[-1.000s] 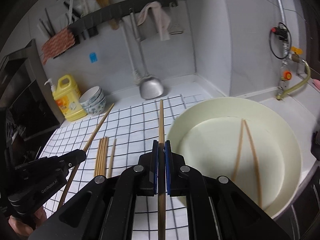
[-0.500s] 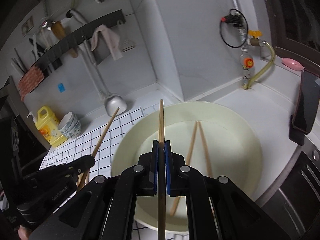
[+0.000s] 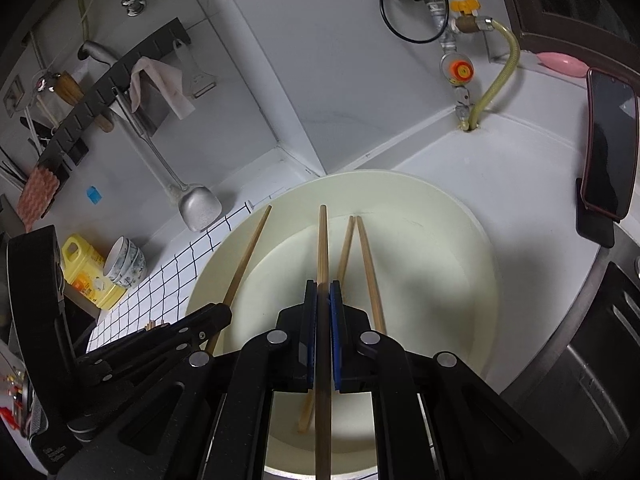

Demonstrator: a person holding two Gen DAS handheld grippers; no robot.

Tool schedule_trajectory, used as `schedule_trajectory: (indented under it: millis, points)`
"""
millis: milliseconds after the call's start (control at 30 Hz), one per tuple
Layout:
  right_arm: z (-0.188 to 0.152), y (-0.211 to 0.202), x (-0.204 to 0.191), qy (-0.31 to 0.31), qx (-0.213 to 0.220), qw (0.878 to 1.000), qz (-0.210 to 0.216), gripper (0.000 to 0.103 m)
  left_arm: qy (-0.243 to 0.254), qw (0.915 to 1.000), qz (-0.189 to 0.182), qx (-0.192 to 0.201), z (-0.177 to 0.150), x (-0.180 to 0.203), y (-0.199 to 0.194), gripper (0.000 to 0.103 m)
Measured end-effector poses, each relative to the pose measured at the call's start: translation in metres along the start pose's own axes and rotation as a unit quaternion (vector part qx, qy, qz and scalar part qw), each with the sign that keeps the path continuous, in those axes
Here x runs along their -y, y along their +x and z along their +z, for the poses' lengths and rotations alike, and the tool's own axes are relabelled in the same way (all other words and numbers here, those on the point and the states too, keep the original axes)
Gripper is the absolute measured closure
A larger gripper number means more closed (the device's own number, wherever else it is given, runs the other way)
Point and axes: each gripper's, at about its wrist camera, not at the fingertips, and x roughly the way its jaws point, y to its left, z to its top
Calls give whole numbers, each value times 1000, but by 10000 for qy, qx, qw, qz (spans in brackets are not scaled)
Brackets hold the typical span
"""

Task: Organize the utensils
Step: 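Open both tools to drop the chopsticks into the cream basin, then move both open tools back over the chopsticks on the cloth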

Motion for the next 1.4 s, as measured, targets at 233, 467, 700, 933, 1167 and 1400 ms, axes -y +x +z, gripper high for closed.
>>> schedule_trajectory:
  millis: [233, 467, 700, 933, 1167, 1400]
  points:
    - [-4, 14, -3, -72, -128, 9999, -63, 97, -25, 9998, 71, -172, -1, -5, 11, 96]
    - [-5, 17, -3, -89, -217, 9997, -101, 97, -46, 9997, 160, -180, -1, -11, 10, 96]
    - [-2, 16, -3, -111, -245, 9993, -276, 62, -106, 9994, 206, -247, 0, -15, 8, 92]
    - [0, 8, 3, -13, -103, 9994, -340, 57, -233, 9987, 355, 273, 1, -21, -16, 27]
    - [1, 2, 0, -47, -14, 9994, -342, 53, -163, 9984, 351, 404, 3, -21, -30, 25]
    - [2, -1, -3, -30, 39, 9995, -302, 51, -214, 9982, 360, 429, -3, -31, -39, 24]
